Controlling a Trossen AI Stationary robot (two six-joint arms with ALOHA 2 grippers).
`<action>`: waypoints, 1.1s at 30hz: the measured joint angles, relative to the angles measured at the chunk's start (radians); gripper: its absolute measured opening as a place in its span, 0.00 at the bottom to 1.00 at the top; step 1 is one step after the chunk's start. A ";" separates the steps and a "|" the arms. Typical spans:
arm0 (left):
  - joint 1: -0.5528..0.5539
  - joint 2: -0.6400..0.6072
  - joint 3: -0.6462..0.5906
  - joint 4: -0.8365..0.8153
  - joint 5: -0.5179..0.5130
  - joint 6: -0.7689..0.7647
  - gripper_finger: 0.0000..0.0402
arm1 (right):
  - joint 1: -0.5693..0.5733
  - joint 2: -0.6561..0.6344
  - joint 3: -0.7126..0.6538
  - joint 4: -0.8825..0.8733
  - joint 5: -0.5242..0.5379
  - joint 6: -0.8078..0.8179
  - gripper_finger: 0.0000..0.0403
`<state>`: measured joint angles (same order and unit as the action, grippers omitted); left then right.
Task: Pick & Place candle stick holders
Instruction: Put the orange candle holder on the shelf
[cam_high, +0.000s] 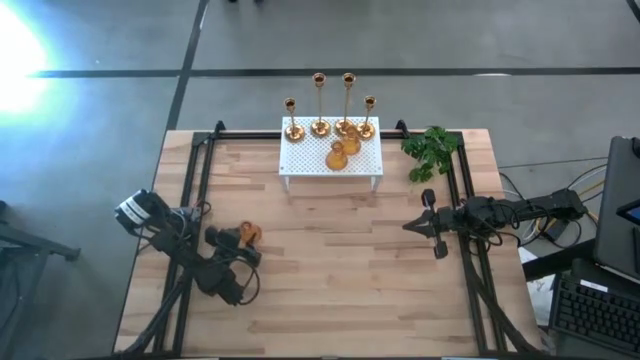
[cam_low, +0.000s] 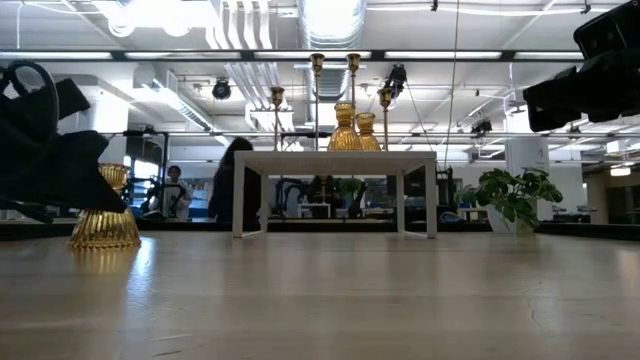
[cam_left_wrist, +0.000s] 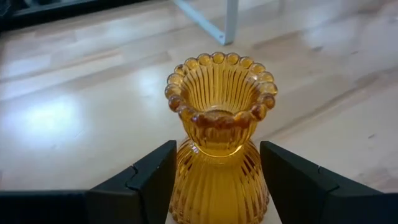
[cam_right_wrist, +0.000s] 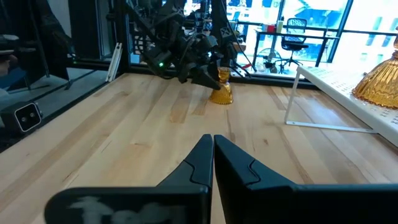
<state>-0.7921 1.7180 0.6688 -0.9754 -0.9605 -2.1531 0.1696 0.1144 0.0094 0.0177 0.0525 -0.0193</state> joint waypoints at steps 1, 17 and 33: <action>0.000 0.000 -0.010 0.013 -0.013 0.006 0.57 | 0.000 0.000 0.000 0.000 0.000 0.000 0.02; 0.000 0.000 -0.054 0.110 -0.093 0.007 0.69 | 0.000 0.000 0.000 0.000 0.000 0.000 0.02; 0.012 -0.002 -0.099 0.122 -0.160 0.006 0.83 | 0.000 0.000 0.000 0.000 0.000 0.000 0.02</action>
<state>-0.7798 1.7164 0.5701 -0.8538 -1.1205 -2.1469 0.1696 0.1146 0.0094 0.0177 0.0528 -0.0193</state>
